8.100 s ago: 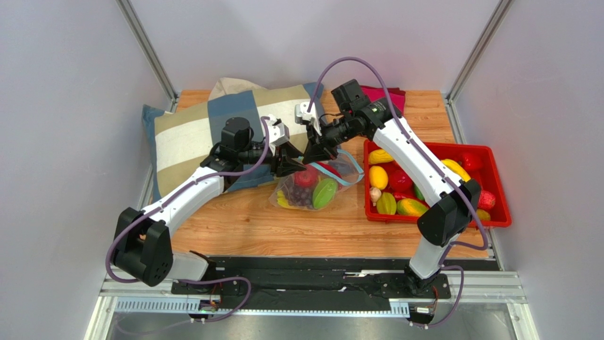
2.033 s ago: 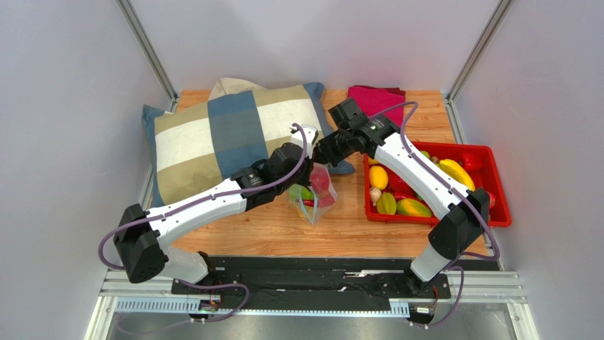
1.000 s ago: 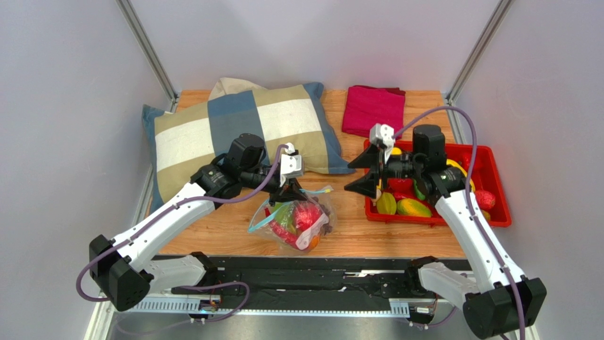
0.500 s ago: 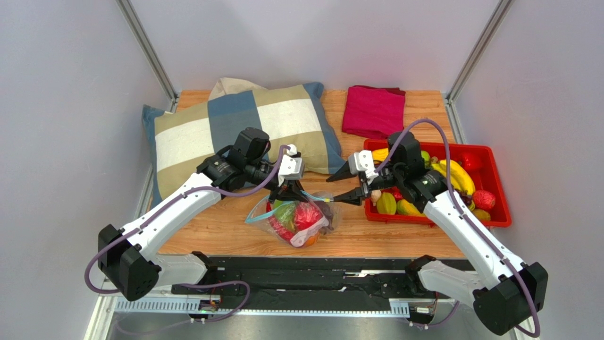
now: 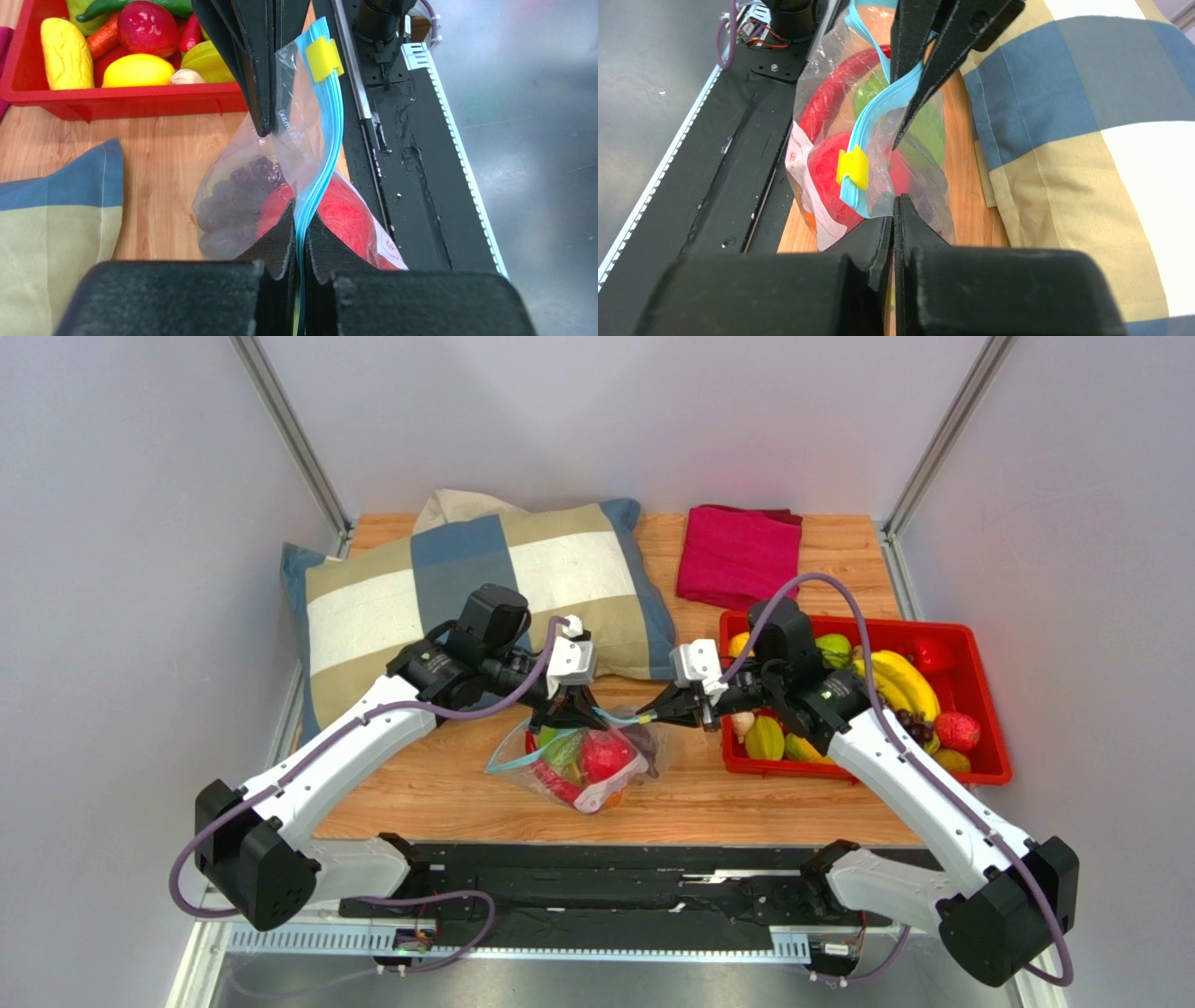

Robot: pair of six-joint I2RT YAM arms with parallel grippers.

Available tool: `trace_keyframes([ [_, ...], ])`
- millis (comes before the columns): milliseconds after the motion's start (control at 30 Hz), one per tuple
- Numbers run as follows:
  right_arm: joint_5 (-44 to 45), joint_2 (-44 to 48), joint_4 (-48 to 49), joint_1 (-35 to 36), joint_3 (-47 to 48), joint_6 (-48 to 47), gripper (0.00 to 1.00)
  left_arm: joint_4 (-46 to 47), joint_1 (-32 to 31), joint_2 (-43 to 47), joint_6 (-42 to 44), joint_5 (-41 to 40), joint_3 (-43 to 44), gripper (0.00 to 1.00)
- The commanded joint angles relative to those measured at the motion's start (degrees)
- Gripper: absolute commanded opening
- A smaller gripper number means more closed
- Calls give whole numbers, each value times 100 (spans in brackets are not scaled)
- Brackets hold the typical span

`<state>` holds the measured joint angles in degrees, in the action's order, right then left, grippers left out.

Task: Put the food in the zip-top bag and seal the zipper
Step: Zip the zipper food storage bag at the center of the board.

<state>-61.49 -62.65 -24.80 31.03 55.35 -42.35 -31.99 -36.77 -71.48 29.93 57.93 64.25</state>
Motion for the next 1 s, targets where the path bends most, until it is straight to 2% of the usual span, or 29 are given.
trace_keyframes([
  [0, 217, -1, 291, 35, 309, 253, 0, 456, 65, 196, 57, 106, 106, 1],
  [67, 304, 42, 439, 35, 274, 507, 0, 640, 109, 319, -197, -106, 53, 12],
  [100, 374, 51, 493, 35, 257, 569, 0, 798, 135, 415, -224, -220, 44, 23],
  [133, 401, 51, 519, 44, 222, 622, 0, 1008, 135, 686, -303, -325, -61, 28],
  [167, 428, 69, 607, 44, 204, 744, 0, 1297, 135, 836, -661, -439, -175, 35],
  [200, 489, 69, 668, 44, 178, 815, 0, 1962, 127, 977, -864, -736, -298, 48],
  [267, 516, 78, 756, 79, 125, 877, 0, 2345, 118, 1180, -1085, -888, -483, 52],
  [400, 612, 60, 924, 114, 64, 992, 0, 1996, -206, 883, -980, -959, -124, 52],
  [600, 665, 183, 924, 176, -33, 781, 0, 2337, -269, 390, -1332, -1240, 123, 52],
  [767, 761, 236, 783, 193, -16, 693, 0, 2179, -260, 126, -1533, -872, 334, 48],
  [900, 823, 219, 748, 193, 11, 675, 0, 2205, -269, 91, -1710, -609, 273, 32],
  [967, 841, 210, 731, 193, 19, 667, 0, 2223, -269, 91, -1815, -468, 264, 32],
])
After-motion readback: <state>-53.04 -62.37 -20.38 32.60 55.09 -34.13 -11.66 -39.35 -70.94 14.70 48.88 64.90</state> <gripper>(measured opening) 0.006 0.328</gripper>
